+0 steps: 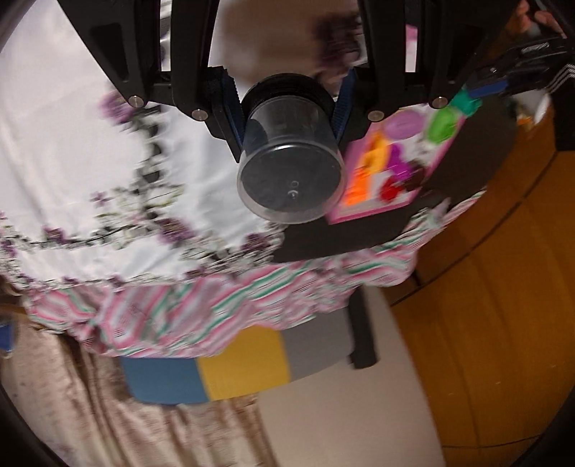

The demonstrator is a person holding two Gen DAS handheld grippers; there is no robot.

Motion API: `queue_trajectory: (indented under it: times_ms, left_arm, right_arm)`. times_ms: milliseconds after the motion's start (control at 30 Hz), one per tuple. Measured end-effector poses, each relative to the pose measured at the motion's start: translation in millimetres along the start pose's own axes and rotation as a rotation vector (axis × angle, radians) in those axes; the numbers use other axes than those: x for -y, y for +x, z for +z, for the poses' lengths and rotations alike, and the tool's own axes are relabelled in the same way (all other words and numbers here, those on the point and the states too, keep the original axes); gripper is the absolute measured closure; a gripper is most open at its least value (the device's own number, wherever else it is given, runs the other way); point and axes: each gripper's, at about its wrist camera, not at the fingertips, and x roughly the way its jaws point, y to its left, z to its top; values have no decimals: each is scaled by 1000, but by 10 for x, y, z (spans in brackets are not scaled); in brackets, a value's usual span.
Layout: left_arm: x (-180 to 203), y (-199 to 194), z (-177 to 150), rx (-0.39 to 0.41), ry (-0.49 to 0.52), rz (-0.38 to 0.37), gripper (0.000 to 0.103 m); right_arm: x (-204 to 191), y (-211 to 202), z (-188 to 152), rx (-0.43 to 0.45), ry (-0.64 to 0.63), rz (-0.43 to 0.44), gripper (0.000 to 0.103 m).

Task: Organize rigid objects
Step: 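Carry the black cup into the tray and lower it with the right gripper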

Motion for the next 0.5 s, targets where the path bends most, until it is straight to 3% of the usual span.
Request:
queue_trajectory:
  times_ms: [300,367,500]
  left_arm:
    - [-196,-206,-33,18,-30,18,60]
    - [-241,-230,-43,19,-36,43,60]
    - [-292,-259,-45,4,-24,161,60]
  right_arm:
    - [-778,274,-221,-75,-84,131,58]
    - [-881,358,-270,-94,-102,146,58]
    - [-1045,506,-367,-142,-160,152,58]
